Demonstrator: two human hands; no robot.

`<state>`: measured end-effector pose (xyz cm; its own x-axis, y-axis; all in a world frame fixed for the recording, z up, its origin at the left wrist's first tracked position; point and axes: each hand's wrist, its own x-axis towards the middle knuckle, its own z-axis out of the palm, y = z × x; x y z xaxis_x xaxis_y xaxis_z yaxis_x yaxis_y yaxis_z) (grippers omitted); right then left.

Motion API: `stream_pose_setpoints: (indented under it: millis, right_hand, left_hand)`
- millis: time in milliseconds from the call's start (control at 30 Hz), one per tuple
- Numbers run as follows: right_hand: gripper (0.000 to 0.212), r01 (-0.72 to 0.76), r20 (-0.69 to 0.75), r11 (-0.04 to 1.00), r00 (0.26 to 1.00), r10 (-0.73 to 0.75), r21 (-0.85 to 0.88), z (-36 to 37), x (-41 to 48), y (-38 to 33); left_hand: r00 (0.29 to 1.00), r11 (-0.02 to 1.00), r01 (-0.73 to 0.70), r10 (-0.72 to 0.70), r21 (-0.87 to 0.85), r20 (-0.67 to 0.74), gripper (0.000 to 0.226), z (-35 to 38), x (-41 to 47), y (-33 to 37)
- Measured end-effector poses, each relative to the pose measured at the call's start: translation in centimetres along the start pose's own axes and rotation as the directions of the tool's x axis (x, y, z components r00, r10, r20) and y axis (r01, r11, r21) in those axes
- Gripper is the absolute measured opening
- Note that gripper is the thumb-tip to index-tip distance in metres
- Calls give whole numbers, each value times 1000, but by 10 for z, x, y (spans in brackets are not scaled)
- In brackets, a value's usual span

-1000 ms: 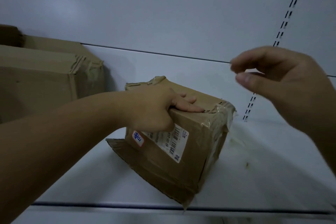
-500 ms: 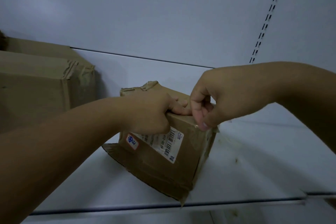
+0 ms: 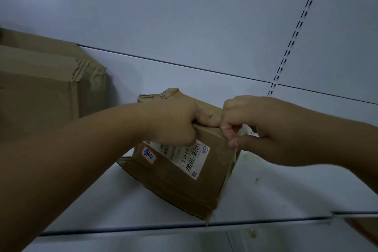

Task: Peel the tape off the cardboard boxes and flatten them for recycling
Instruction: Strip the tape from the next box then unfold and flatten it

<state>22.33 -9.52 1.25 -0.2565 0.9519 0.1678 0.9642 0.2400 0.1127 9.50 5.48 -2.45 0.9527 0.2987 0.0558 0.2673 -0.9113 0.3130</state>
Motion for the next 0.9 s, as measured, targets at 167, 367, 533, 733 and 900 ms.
stream_pose_setpoints:
  millis: [167,367,533,733,900]
  right_hand:
    - [10,124,-312,978,934,-172,-168,29,-18,9]
    - [11,8,-624,997,780,-52,-74,63,-29,2]
    - [14,-88,-776,949,556,299,302,84,-28,-27]
    - [38,-328,-731,884,502,462,333,99,-15,-58]
    - [44,-519,-703,794,434,563,316,102,-4,-62]
  left_hand:
    - [1000,1000,-4,4,-10,4,69,1,1,2]
    - [1000,1000,-10,10,2,9,70,2,-1,4]
    - [1000,998,-16,17,53,-17,72,4,-1,2]
    - [995,996,-15,24,92,-99,72,9,-2,2]
    - [995,989,-27,41,143,-94,70,8,-3,2]
